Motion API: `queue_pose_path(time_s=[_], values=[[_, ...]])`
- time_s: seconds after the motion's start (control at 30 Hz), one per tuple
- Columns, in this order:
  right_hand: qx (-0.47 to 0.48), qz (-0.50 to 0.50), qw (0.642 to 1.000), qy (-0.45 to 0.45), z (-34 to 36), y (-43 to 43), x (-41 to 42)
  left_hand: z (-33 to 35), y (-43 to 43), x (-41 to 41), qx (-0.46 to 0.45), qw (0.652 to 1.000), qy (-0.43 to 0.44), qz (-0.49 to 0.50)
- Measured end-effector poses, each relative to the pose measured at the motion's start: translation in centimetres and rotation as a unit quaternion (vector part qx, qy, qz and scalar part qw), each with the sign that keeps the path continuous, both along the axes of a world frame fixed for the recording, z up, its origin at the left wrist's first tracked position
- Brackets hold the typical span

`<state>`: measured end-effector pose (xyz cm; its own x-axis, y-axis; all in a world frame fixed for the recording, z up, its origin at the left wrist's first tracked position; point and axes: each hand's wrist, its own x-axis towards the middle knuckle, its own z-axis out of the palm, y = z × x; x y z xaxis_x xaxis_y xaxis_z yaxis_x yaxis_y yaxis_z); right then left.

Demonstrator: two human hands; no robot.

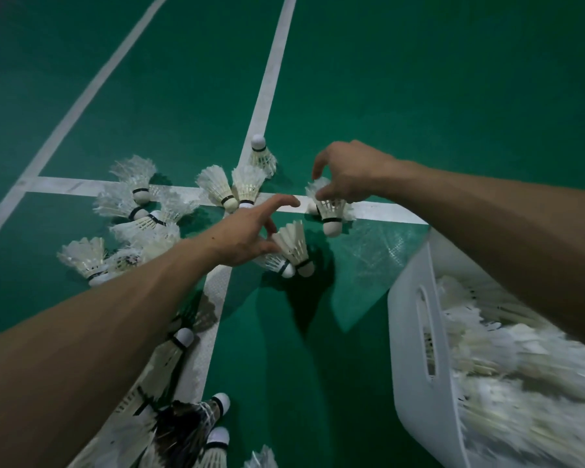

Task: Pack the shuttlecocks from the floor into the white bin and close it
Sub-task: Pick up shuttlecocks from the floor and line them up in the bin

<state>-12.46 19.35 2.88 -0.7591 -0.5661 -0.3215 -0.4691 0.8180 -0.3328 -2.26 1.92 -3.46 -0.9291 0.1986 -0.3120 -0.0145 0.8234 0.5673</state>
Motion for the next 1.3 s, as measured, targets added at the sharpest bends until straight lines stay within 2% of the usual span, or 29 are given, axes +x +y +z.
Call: queue_pose_path(time_s=[0.13, 0.3, 0.5, 0.63, 0.83, 0.9, 1.1, 1.3], values=[[-0.045, 0.0, 0.999, 0.004, 1.9, 0.3, 1.2, 2.0, -0.3, 0.7, 0.053, 0.997, -0.002, 0.054], [-0.121, -0.013, 0.992, -0.019, 5.1, 1.7, 3.8, 5.2, 0.6, 1.9, 0.066, 0.995, 0.034, 0.068], [-0.172, -0.057, 0.982, -0.044, 8.2, 5.1, 7.1, 8.8, 2.5, 3.8, 0.15, 0.983, 0.029, 0.097], [-0.231, -0.116, 0.963, -0.077, 9.3, 8.1, 8.9, 11.6, 4.2, 4.6, 0.215, 0.969, 0.027, 0.117], [-0.349, -0.176, 0.913, -0.118, 10.7, 13.1, 11.5, 15.4, 7.4, 4.9, 0.29, 0.949, 0.037, 0.115], [-0.377, -0.21, 0.896, -0.107, 10.7, 14.9, 11.9, 16.1, 9.2, 4.9, 0.289, 0.952, 0.043, 0.096], [-0.41, -0.299, 0.854, -0.114, 9.4, 20.3, 12.4, 15.7, 14.5, 4.0, 0.211, 0.973, 0.08, 0.048], [-0.342, -0.314, 0.882, -0.076, 7.1, 24.1, 13.9, 14.6, 17.7, 3.1, 0.161, 0.982, 0.094, 0.019]])
